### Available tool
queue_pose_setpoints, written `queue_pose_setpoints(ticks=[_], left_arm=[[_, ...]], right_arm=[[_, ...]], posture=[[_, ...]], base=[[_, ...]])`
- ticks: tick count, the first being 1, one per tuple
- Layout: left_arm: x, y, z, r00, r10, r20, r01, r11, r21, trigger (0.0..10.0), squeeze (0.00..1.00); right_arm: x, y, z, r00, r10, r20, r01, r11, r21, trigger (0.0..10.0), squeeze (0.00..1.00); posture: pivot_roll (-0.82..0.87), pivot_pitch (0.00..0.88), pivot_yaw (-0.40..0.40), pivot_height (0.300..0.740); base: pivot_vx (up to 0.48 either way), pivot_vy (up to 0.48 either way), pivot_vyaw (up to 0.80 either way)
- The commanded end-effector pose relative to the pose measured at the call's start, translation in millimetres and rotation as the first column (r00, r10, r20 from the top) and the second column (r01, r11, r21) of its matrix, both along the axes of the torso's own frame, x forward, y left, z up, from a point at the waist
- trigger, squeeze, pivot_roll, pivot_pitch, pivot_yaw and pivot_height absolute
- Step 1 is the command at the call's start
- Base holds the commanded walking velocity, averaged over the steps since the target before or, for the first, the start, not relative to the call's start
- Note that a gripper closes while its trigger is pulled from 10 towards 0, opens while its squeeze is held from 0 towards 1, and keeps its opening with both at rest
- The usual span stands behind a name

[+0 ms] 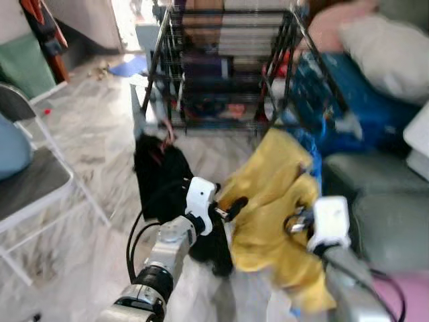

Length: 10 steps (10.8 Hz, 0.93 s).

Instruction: Hang hanger

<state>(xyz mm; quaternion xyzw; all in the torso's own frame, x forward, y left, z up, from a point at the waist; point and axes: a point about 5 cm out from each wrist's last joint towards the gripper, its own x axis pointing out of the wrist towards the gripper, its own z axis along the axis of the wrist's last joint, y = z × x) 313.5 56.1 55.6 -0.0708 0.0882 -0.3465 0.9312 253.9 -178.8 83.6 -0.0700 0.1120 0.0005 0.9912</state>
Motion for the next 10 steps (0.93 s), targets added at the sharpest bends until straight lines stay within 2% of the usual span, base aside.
queue_pose_setpoints(ticks=[1,2,6,7,10], left_arm=[[1.8,7.6,-1.6,0.999,0.020,-0.026,-0.020,1.000,0.003,10.0,0.00],[1.5,7.3,-2.3,0.999,0.019,-0.035,-0.019,1.000,0.003,10.0,0.00],[1.1,7.8,-2.2,0.999,0.003,-0.039,-0.003,1.000,0.005,10.0,0.00],[1.0,8.4,-2.1,0.999,0.007,-0.038,-0.006,1.000,0.007,10.0,0.00],[-1.1,6.9,-4.2,0.999,-0.003,-0.048,0.004,1.000,0.013,10.0,0.00]], right_arm=[[7.7,3.6,15.3,0.998,-0.005,0.058,0.004,1.000,0.020,10.0,0.00],[9.0,1.9,15.8,0.999,-0.016,0.050,0.015,0.999,0.029,10.0,0.00],[7.0,3.9,5.9,0.995,-0.095,-0.013,0.096,0.994,0.054,10.0,0.00],[4.5,3.5,0.7,0.992,-0.123,-0.041,0.125,0.991,0.053,10.0,0.00],[0.6,13.2,-4.1,0.992,-0.111,-0.066,0.115,0.991,0.072,10.0,0.00]], posture=[[-0.02,0.000,-0.005,0.740],[-0.02,0.000,-0.005,0.740],[-0.02,0.000,0.001,0.740],[-0.02,0.000,0.001,0.740],[-0.02,0.000,0.003,0.740]], base=[[0.296,0.379,0.00],[0.259,0.405,0.00],[0.000,0.472,0.00],[0.000,0.000,0.00],[0.000,0.000,0.00]])
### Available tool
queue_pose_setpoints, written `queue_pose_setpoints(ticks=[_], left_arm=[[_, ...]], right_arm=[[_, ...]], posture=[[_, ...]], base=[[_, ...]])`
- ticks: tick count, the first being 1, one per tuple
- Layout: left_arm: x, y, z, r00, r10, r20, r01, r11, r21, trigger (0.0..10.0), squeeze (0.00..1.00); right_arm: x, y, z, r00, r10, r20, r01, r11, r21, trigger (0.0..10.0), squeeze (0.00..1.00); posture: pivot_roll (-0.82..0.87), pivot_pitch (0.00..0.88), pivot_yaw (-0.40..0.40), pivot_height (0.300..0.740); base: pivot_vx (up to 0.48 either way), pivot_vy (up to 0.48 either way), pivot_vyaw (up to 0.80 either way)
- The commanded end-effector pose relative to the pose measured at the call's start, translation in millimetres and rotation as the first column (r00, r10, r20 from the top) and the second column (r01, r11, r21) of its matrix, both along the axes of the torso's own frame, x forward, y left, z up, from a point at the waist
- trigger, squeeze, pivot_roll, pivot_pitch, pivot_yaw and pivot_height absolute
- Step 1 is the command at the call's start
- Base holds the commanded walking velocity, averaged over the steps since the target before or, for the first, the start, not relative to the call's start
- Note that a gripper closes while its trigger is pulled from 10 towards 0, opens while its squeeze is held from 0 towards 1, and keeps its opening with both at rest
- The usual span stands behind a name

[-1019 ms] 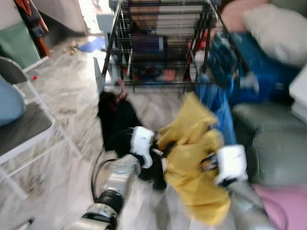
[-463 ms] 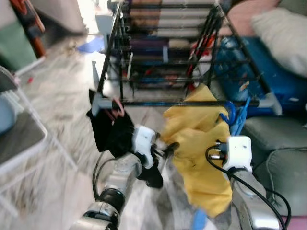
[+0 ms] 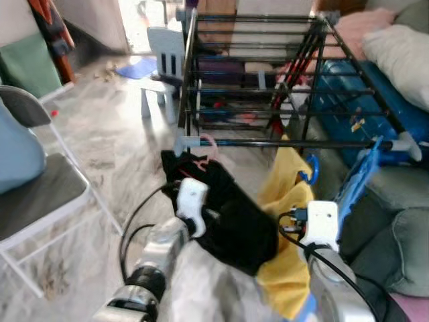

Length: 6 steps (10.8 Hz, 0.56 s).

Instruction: Hang hanger

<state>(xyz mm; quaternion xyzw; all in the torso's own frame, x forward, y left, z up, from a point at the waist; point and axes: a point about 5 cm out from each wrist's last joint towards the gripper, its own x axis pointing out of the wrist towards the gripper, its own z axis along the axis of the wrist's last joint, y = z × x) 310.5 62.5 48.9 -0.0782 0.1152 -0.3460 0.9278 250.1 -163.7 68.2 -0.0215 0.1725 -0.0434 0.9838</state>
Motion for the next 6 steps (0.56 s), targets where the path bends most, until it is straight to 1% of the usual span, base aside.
queue_pose_setpoints(ticks=[1,2,4,5,6], left_arm=[[1.5,-0.3,2.6,1.000,-0.004,0.011,0.004,1.000,0.010,10.0,0.00],[1.3,-0.5,2.8,1.000,-0.007,0.013,0.007,1.000,0.013,10.0,0.00],[1.2,-0.7,2.7,1.000,-0.009,0.013,0.008,1.000,0.014,10.0,0.00],[1.0,-0.9,2.5,1.000,-0.011,0.013,0.011,1.000,0.018,10.0,0.00],[0.7,-0.9,2.2,1.000,-0.012,0.012,0.012,1.000,0.020,10.0,0.00]], right_arm=[[6.9,-3.1,13.6,0.998,-0.021,0.056,0.021,1.000,-0.008,10.0,0.00],[11.4,-9.6,18.0,0.997,-0.047,0.066,0.047,0.999,0.009,10.0,0.00],[18.2,-18.4,20.9,0.997,-0.051,0.061,0.051,0.999,-0.002,10.0,0.00],[36.4,-29.5,27.7,0.999,-0.036,0.037,0.036,0.999,0.000,10.0,0.00],[48.4,-32.2,32.2,1.000,-0.001,0.026,0.001,1.000,-0.007,10.0,0.00]], posture=[[-0.02,0.000,0.003,0.740],[-0.02,0.000,0.002,0.740],[-0.02,0.000,0.002,0.740],[-0.01,0.000,0.001,0.740],[-0.01,0.000,-0.002,0.740]], base=[[0.000,0.000,0.00],[0.000,0.000,0.00],[0.000,0.000,0.00],[0.000,0.000,0.00],[0.000,0.000,0.00]])
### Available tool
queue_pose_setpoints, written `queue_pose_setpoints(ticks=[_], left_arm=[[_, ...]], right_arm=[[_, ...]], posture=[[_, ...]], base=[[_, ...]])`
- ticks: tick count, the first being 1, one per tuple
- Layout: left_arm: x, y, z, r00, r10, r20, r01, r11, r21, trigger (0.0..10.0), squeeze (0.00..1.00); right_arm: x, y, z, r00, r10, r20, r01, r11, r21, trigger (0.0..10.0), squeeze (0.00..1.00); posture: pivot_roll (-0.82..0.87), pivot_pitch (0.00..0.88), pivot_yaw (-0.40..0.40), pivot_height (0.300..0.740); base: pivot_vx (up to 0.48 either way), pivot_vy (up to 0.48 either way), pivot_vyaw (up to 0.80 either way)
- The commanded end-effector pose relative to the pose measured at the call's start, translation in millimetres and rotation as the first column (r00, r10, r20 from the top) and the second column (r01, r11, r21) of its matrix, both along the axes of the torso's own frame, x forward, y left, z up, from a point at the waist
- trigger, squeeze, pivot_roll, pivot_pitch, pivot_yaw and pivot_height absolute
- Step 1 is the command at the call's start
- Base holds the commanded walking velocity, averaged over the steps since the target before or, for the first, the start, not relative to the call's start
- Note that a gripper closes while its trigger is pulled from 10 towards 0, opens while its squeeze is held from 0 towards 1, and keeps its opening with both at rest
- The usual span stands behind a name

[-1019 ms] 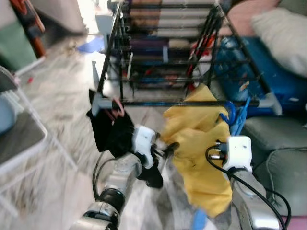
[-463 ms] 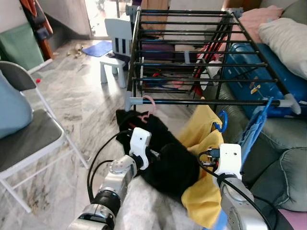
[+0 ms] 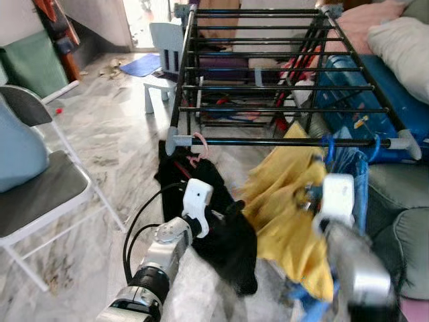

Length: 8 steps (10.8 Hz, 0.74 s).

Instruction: Hang hanger

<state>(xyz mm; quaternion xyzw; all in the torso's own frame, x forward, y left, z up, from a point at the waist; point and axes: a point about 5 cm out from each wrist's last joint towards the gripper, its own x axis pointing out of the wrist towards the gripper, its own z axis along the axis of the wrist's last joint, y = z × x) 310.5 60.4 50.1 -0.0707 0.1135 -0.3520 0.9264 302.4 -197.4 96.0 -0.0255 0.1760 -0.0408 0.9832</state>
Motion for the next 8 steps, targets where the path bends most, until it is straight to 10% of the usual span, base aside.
queue_pose_setpoints(ticks=[1,8], left_arm=[[0.8,1.6,1.0,1.000,0.003,0.004,-0.003,1.000,0.011,10.0,0.00],[4.4,20.3,1.6,0.998,0.058,0.018,-0.059,0.997,0.053,10.0,0.00]], right_arm=[[9.0,2.3,8.2,0.999,0.032,0.015,-0.032,0.999,0.021,10.0,0.00],[50.9,8.8,-4.0,0.980,0.111,-0.166,-0.065,0.963,0.263,10.0,0.00]], posture=[[0.00,0.000,-0.010,0.740],[0.10,0.000,-0.058,0.740]], base=[[0.000,0.000,0.00],[0.000,0.000,0.00]])
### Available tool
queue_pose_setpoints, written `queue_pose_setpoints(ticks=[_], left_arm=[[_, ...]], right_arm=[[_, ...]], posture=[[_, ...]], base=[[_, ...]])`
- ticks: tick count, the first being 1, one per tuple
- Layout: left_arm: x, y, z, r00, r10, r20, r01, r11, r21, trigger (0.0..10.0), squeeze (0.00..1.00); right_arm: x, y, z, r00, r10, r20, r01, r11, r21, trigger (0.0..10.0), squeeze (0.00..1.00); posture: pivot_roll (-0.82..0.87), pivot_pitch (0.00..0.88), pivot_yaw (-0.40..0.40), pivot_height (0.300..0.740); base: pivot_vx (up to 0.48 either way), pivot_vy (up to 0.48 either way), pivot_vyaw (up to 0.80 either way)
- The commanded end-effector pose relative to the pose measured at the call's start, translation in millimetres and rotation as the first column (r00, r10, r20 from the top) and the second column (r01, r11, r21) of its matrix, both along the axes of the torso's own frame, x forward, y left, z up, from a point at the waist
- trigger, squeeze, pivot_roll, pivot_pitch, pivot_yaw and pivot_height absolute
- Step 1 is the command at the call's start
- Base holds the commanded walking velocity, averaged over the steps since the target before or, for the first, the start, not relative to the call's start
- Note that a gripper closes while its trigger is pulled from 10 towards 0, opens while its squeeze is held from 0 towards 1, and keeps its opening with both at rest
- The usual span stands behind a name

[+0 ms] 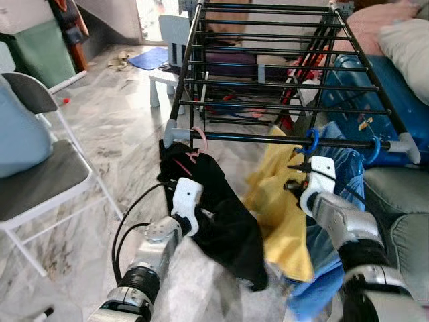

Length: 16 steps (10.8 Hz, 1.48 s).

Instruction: Hang hanger

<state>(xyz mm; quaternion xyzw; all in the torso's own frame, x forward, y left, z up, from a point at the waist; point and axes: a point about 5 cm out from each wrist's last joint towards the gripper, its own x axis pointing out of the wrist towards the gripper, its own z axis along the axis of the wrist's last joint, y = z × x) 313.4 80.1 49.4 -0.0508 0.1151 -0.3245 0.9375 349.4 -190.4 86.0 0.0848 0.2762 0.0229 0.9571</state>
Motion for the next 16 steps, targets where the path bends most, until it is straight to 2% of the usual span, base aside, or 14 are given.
queue_pose_setpoints(ticks=[1,4,5,6,7,8,10,11,12,13,14,15,16], left_arm=[[1.8,2.2,2.6,1.000,0.010,0.009,-0.011,1.000,0.011,10.0,0.00],[2.5,3.2,2.7,1.000,0.014,0.010,-0.014,1.000,0.021,10.0,0.00],[2.6,1.8,2.7,1.000,0.012,0.009,-0.012,1.000,0.022,10.0,0.00],[2.3,-1.4,3.0,1.000,0.006,0.010,-0.006,1.000,0.022,10.0,0.00],[0.9,-4.1,1.9,1.000,0.001,0.007,-0.001,1.000,0.019,10.0,0.00],[0.5,-4.7,1.5,1.000,0.001,0.006,-0.001,1.000,0.019,10.0,0.00],[3.4,-2.2,-0.3,0.998,0.056,-0.001,-0.055,0.997,0.052,10.0,0.00],[5.3,1.7,-2.2,0.995,0.100,-0.006,-0.099,0.991,0.090,10.0,0.00],[4.6,4.4,-5.2,0.993,0.117,-0.030,-0.113,0.988,0.100,10.0,0.00],[4.7,6.2,-7.5,0.991,0.123,-0.058,-0.115,0.986,0.119,10.0,0.00],[4.5,7.0,-5.9,0.995,0.080,-0.064,-0.074,0.993,0.093,10.0,0.00],[5.3,10.6,-1.1,0.997,0.073,0.007,-0.073,0.992,0.103,10.0,0.00],[4.9,16.6,-2.1,0.996,0.088,0.002,-0.088,0.989,0.120,10.0,0.00]], right_arm=[[2.9,2.6,-0.3,1.000,-0.001,-0.004,0.001,0.999,0.044,10.0,0.00],[-8.0,6.2,-20.5,0.999,0.008,-0.034,-0.005,0.997,0.081,10.0,0.00],[-10.7,6.7,-21.8,0.999,0.016,-0.028,-0.014,0.996,0.088,10.0,0.48],[-14.4,2.6,-22.8,1.000,0.017,0.014,-0.018,0.999,0.047,10.0,1.00],[-23.3,0.8,-23.5,0.997,0.036,0.062,-0.036,0.999,-0.005,10.0,1.00],[-27.9,0.1,-25.0,0.997,0.038,0.071,-0.036,0.999,-0.027,10.0,1.00],[-46.6,0.8,-26.3,0.990,0.067,0.123,-0.049,0.989,-0.140,10.0,1.00],[-64.1,4.2,-24.8,0.985,0.066,0.161,-0.038,0.984,-0.171,10.0,1.00],[-78.5,3.3,-22.8,0.977,0.077,0.199,-0.024,0.967,-0.253,10.0,1.00],[-90.8,3.0,-21.5,0.976,0.067,0.210,-0.005,0.959,-0.283,10.0,1.00],[-101.6,3.2,-18.2,0.973,0.026,0.231,0.029,0.972,-0.231,10.0,1.00],[-111.5,2.9,-15.3,0.969,0.003,0.248,0.054,0.974,-0.222,10.0,1.00],[-126.8,6.1,-10.4,0.949,-0.045,0.312,0.120,0.967,-0.225,10.0,1.00]], posture=[[0.10,0.000,-0.059,0.740],[0.09,0.000,-0.049,0.740],[0.09,0.000,-0.049,0.740],[0.08,0.000,-0.044,0.740],[0.07,0.000,-0.042,0.740],[0.06,0.000,-0.042,0.740],[0.05,0.000,-0.040,0.740],[0.03,0.000,-0.036,0.740],[0.02,0.000,-0.027,0.740],[0.01,0.000,-0.019,0.740],[0.00,0.000,-0.016,0.740],[0.00,0.000,-0.015,0.740],[0.00,0.000,-0.013,0.740]], base=[[0.000,0.000,0.00],[0.000,0.000,0.00],[0.000,0.000,0.00],[0.000,0.000,0.00],[0.000,0.000,0.00],[0.000,0.000,0.00],[0.000,0.000,0.00],[0.000,0.000,0.00],[0.000,0.000,0.00],[0.000,0.000,0.00],[0.000,0.000,0.00],[0.000,0.000,0.00],[0.000,0.000,0.00]])
